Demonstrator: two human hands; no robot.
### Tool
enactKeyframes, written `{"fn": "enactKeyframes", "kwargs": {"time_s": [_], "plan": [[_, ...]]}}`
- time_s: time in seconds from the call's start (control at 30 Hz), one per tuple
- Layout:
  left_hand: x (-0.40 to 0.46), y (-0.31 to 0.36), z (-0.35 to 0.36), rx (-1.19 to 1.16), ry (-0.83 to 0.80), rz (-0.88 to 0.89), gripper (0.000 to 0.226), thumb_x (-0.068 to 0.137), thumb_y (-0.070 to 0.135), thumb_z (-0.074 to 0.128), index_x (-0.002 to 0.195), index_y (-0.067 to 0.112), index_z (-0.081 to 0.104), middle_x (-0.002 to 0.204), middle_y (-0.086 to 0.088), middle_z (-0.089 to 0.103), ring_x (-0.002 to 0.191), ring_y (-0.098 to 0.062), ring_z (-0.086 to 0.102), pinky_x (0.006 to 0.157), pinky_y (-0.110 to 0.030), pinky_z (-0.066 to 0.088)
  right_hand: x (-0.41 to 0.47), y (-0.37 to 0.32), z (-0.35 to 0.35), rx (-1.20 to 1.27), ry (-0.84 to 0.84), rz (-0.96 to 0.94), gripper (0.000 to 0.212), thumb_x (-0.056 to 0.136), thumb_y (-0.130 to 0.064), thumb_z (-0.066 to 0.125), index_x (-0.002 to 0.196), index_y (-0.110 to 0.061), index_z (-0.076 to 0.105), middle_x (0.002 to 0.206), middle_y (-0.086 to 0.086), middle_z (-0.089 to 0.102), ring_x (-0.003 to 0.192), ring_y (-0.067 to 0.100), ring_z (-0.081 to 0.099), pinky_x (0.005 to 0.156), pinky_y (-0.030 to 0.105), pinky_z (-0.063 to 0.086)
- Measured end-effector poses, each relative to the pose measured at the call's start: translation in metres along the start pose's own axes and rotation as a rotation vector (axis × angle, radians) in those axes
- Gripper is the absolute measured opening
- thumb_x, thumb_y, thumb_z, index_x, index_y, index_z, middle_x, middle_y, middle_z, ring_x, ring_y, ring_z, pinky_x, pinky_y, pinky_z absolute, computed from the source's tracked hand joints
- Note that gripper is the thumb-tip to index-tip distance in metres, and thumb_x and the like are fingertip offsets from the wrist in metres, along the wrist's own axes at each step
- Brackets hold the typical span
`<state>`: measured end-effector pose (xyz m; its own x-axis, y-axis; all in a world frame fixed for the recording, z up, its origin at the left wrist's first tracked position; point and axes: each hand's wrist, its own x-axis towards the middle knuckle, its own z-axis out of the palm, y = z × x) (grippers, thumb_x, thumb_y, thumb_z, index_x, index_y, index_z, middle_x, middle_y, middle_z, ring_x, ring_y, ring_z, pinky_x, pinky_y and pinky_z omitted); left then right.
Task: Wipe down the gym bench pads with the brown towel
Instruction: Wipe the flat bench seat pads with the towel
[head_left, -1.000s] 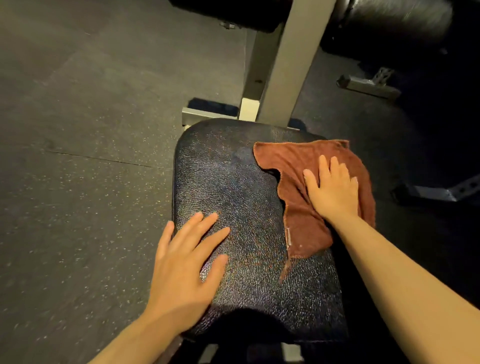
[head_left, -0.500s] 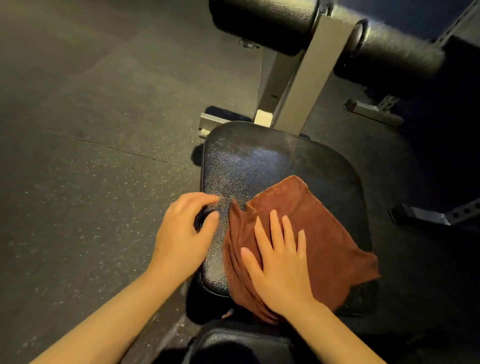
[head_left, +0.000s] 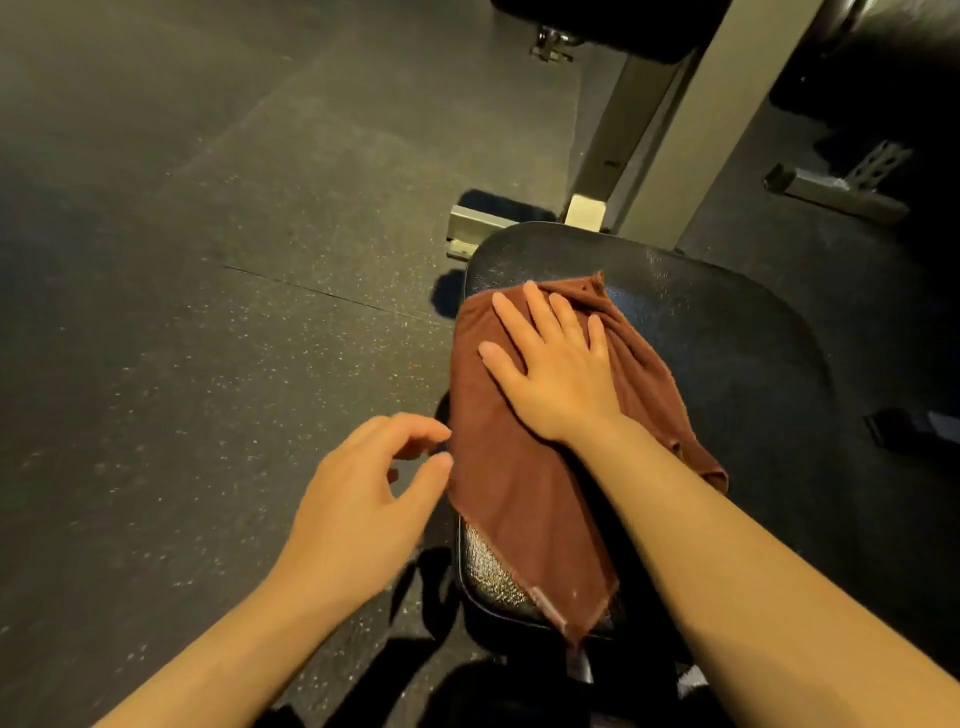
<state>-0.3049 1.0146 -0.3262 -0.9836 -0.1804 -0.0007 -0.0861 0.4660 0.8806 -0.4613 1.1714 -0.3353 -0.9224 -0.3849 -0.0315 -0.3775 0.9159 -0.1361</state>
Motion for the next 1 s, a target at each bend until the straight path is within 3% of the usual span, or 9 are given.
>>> {"fn": "enactKeyframes", "kwargs": {"time_s": [0.2, 0.33, 0.43, 0.5, 0.57, 0.63, 0.73, 0.83, 1.0], "plan": [[0.011, -0.011, 0.027, -0.01, -0.107, -0.089, 0.032, 0.092, 0.049, 0.055, 0.121, 0.053, 0.042, 0.121, 0.03, 0.04, 0.107, 0.022, 0.039, 0.093, -0.024, 0.041, 0.07, 0.031, -0.011, -0.023, 0.046, 0.079, 0.06, 0.099, -0.064, 0.022, 0.155, -0.042, 0.014, 0.166, -0.007, 0.003, 0.152, 0.018, 0.002, 0.121, 0.05, -0.002], [0.008, -0.015, 0.05, -0.054, -0.021, -0.071, 0.041, 0.08, 0.057, 0.048, 0.119, 0.06, 0.038, 0.131, 0.031, 0.036, 0.124, 0.016, 0.034, 0.103, -0.014, 0.03, 0.091, 0.068, -0.019, -0.023, 0.042, 0.041, 0.061, 0.099, -0.064, 0.023, 0.155, -0.04, 0.017, 0.166, -0.007, 0.007, 0.152, 0.018, 0.004, 0.121, 0.048, -0.002], [0.009, -0.011, 0.065, -0.077, 0.033, -0.075, 0.044, 0.078, 0.064, 0.036, 0.122, 0.068, 0.034, 0.136, 0.042, 0.021, 0.127, 0.022, 0.025, 0.099, 0.0, 0.017, 0.088, 0.097, -0.023, -0.028, 0.064, 0.094, 0.063, 0.099, -0.065, 0.021, 0.156, -0.037, 0.016, 0.166, -0.005, 0.008, 0.152, 0.02, 0.006, 0.121, 0.047, -0.001], [0.016, -0.008, 0.072, -0.075, 0.06, -0.08, 0.044, 0.077, 0.066, 0.033, 0.12, 0.075, 0.031, 0.131, 0.04, 0.021, 0.125, 0.019, 0.026, 0.106, -0.012, 0.021, 0.08, 0.119, -0.025, -0.037, 0.065, 0.14, 0.064, 0.099, -0.065, 0.02, 0.156, -0.035, 0.016, 0.166, -0.002, 0.009, 0.152, 0.021, 0.008, 0.122, 0.047, 0.002], [0.023, -0.006, 0.076, -0.04, 0.093, -0.057, 0.046, 0.08, 0.064, 0.033, 0.125, 0.069, 0.031, 0.129, 0.032, 0.027, 0.132, 0.007, 0.029, 0.115, -0.033, 0.025, 0.068, 0.144, -0.028, -0.036, 0.078, 0.194, 0.065, 0.1, -0.063, 0.022, 0.156, -0.033, 0.018, 0.165, 0.0, 0.011, 0.151, 0.023, 0.01, 0.122, 0.048, 0.004], [0.026, -0.004, 0.075, -0.014, 0.117, -0.036, 0.053, 0.083, 0.061, 0.034, 0.136, 0.056, 0.032, 0.131, 0.028, 0.03, 0.133, -0.002, 0.033, 0.115, -0.042, 0.027, 0.05, 0.171, -0.03, -0.032, 0.106, 0.251, 0.064, 0.1, -0.06, 0.026, 0.156, -0.03, 0.021, 0.164, 0.003, 0.016, 0.15, 0.024, 0.014, 0.121, 0.049, 0.008], [0.027, -0.006, 0.075, -0.012, 0.128, -0.027, 0.063, 0.085, 0.059, 0.036, 0.145, 0.039, 0.037, 0.127, 0.027, 0.03, 0.123, 0.004, 0.035, 0.106, -0.03, 0.029, 0.017, 0.201, -0.03, -0.027, 0.12, 0.339, 0.063, 0.101, -0.056, 0.029, 0.156, -0.025, 0.025, 0.163, 0.007, 0.021, 0.149, 0.026, 0.018, 0.119, 0.052, 0.013], [0.03, -0.003, 0.076, -0.03, 0.12, -0.034, 0.061, 0.089, 0.048, 0.044, 0.147, 0.029, 0.039, 0.133, 0.016, 0.032, 0.118, 0.011, 0.032, 0.097, -0.013, 0.024, -0.024, 0.213, -0.028, -0.01, 0.126, 0.444, 0.063, 0.101, -0.054, 0.029, 0.155, -0.023, 0.025, 0.163, 0.008, 0.021, 0.149, 0.027, 0.018, 0.119, 0.052, 0.014], [0.024, 0.001, 0.072, -0.019, 0.117, -0.033, 0.05, 0.097, 0.024, 0.059, 0.144, 0.025, 0.043, 0.137, 0.005, 0.038, 0.118, 0.006, 0.034, 0.101, -0.022, 0.027, -0.094, 0.191, -0.019, 0.067, 0.141, 0.628, 0.064, 0.1, -0.05, 0.028, 0.156, -0.02, 0.023, 0.164, 0.009, 0.017, 0.15, 0.03, 0.013, 0.119, 0.051, 0.019]]}}
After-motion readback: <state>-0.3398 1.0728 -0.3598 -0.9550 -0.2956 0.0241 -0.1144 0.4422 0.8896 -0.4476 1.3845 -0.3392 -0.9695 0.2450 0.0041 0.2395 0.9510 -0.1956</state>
